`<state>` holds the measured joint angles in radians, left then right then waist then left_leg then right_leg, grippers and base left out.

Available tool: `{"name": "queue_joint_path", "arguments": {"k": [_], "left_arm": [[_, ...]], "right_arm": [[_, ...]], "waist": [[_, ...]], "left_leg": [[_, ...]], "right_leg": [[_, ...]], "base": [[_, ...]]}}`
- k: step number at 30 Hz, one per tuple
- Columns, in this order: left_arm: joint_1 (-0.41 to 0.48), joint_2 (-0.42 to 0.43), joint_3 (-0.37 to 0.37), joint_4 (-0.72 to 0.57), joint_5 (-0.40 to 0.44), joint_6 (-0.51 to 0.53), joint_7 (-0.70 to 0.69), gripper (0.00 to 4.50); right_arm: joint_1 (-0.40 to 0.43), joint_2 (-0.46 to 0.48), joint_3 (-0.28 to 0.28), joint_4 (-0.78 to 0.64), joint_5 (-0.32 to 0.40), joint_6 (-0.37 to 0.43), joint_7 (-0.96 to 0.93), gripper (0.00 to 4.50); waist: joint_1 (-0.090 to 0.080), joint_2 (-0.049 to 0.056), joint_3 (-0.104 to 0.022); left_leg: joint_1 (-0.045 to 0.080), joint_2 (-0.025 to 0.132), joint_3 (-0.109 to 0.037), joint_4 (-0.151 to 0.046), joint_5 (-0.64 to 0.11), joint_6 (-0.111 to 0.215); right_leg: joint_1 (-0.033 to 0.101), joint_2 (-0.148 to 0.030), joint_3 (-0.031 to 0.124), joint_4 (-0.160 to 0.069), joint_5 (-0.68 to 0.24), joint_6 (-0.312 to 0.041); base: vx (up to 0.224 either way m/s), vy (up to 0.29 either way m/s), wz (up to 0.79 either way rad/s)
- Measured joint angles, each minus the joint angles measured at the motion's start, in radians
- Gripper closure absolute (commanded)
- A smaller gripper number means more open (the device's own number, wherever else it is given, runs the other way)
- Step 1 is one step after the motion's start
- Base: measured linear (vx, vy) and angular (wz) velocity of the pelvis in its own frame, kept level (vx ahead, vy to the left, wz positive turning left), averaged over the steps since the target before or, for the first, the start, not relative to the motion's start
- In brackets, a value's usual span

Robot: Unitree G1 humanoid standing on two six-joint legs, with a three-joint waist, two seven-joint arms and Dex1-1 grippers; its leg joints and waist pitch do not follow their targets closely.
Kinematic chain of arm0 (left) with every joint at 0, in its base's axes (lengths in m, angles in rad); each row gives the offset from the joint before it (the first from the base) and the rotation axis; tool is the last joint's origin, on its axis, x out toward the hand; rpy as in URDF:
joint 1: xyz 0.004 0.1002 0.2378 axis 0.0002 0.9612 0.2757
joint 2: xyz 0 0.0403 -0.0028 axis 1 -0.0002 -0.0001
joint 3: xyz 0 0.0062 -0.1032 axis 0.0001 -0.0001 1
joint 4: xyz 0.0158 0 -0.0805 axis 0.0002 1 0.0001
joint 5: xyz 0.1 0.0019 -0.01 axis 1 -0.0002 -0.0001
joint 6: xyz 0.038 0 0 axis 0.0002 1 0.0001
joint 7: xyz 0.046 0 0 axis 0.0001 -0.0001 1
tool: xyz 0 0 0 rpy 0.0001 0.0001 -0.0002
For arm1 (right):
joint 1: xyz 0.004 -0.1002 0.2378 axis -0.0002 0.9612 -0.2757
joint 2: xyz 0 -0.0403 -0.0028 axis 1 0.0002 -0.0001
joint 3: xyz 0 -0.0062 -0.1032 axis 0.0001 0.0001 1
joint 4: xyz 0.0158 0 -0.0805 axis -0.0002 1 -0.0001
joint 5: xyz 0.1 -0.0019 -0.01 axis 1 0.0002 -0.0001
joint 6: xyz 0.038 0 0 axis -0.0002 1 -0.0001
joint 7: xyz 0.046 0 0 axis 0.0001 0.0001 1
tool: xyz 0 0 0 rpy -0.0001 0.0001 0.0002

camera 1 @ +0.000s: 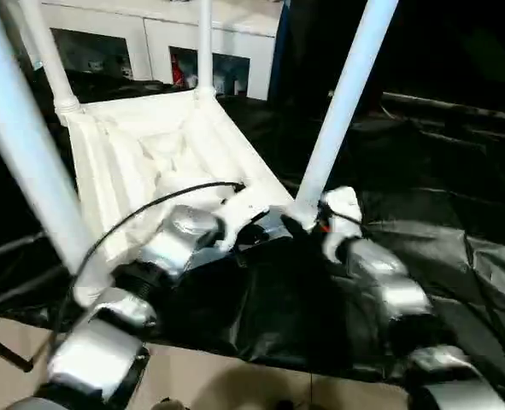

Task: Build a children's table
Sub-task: Rotate leg to tighten

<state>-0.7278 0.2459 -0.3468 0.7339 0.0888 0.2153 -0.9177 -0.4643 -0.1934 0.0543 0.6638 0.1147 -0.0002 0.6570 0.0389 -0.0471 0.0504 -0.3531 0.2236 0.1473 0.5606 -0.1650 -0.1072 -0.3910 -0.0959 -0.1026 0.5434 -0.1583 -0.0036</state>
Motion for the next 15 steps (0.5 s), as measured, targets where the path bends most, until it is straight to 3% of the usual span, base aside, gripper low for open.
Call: {"name": "queue_joint_path", "arguments": {"k": [4,7,10,15], "left_arm": [[0.042,0.076,-0.002,-0.063,-0.039,-0.041,-0.149,4.50],[0.061,0.117,-0.006,-0.110,-0.057,-0.046,-0.247,4.50],[0.087,0.157,-0.021,-0.175,-0.088,-0.033,-0.342,4.50],[0.094,0.176,-0.025,-0.202,-0.095,-0.025,-0.405,4.50]], "right_arm": [[0.018,-0.085,0.033,-0.075,0.027,0.021,0.195,0.59],[0.024,-0.107,0.037,-0.094,0.047,0.034,0.272,0.59],[0.046,-0.152,0.069,-0.159,0.081,0.064,0.393,0.59],[0.071,-0.192,0.102,-0.209,0.083,0.080,0.470,0.59]], "waist": [[0.005,-0.005,0.000],[0.025,-0.005,0.000],[0.050,-0.005,0.000],[0.063,-0.005,0.000]], "left_leg": [[-0.004,0.001,0.005,0.003,0.000,-0.001],[0.000,0.003,0.007,0.004,0.000,-0.001],[-0.001,0.014,0.022,-0.002,0.000,-0.001],[-0.002,0.017,0.026,0.005,0.000,-0.002]], "right_leg": [[-0.011,0.001,0.009,0.022,0.008,-0.003],[-0.016,0.001,0.011,0.037,0.010,-0.004],[-0.018,0.004,0.012,0.044,0.004,-0.006],[-0.020,0.003,0.013,0.056,-0.010,-0.009]], "base": [[0.000,0.000,0.00],[0.024,-0.015,0.04],[0.079,-0.040,0.14],[0.038,-0.006,0.01]]}}
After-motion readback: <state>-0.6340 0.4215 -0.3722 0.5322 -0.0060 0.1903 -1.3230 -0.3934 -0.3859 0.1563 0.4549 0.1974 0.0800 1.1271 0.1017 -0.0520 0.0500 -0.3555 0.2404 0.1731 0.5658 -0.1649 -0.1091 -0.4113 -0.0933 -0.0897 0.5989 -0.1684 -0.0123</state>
